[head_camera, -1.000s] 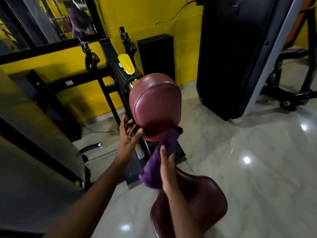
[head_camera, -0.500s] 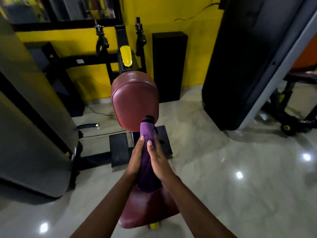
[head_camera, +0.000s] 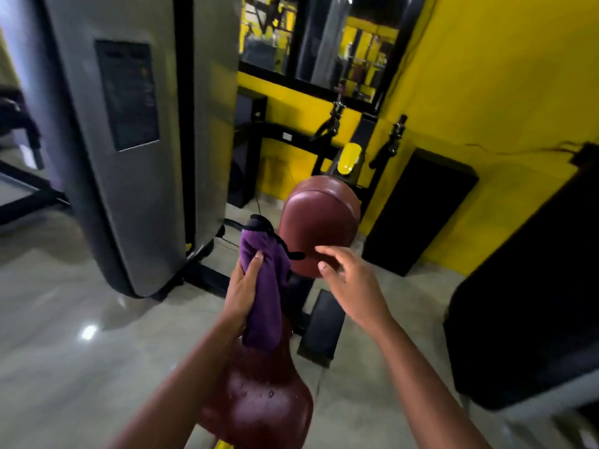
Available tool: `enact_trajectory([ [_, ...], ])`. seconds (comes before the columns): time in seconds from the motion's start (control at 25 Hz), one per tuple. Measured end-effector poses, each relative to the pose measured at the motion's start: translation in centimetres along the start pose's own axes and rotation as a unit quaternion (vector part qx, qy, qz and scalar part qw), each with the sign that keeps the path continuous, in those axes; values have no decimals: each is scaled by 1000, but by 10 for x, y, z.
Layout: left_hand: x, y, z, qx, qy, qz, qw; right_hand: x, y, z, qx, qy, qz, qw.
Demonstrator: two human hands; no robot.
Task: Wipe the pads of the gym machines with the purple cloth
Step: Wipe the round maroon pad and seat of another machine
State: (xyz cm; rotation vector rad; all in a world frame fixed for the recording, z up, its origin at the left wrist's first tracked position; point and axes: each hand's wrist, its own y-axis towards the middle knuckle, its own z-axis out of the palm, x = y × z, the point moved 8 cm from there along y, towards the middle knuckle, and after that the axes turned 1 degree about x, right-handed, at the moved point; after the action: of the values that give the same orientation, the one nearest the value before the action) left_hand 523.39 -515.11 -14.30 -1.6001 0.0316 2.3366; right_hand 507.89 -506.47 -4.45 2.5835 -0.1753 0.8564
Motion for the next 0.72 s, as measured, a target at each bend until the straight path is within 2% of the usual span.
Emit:
enact_trajectory([
  [0.08,-9,14,-2,-29,-1,44,999,11,29,-15,-65,-51,-64,995],
  [0.2,-27,36,5,-66,7,92,993,24,69,-28,-128,-156,-99,974],
  [0.32,-46,59,24,-58,49,136,988,17,104,-19,-114,-239,-83,961],
  [0.44,-56,83,56,3,152,184,971,5,129,-11,-82,-237,-69,966],
  [0.56,-65,107,80,31,239,221,945,8,138,-14,-143,-207,-126,960],
  [0.64,-70,120,86,36,239,220,945,7,138,-14,-173,-195,-138,956],
  [0.72,-57,135,78,30,169,161,972,5,138,-14,-181,-197,-139,953],
])
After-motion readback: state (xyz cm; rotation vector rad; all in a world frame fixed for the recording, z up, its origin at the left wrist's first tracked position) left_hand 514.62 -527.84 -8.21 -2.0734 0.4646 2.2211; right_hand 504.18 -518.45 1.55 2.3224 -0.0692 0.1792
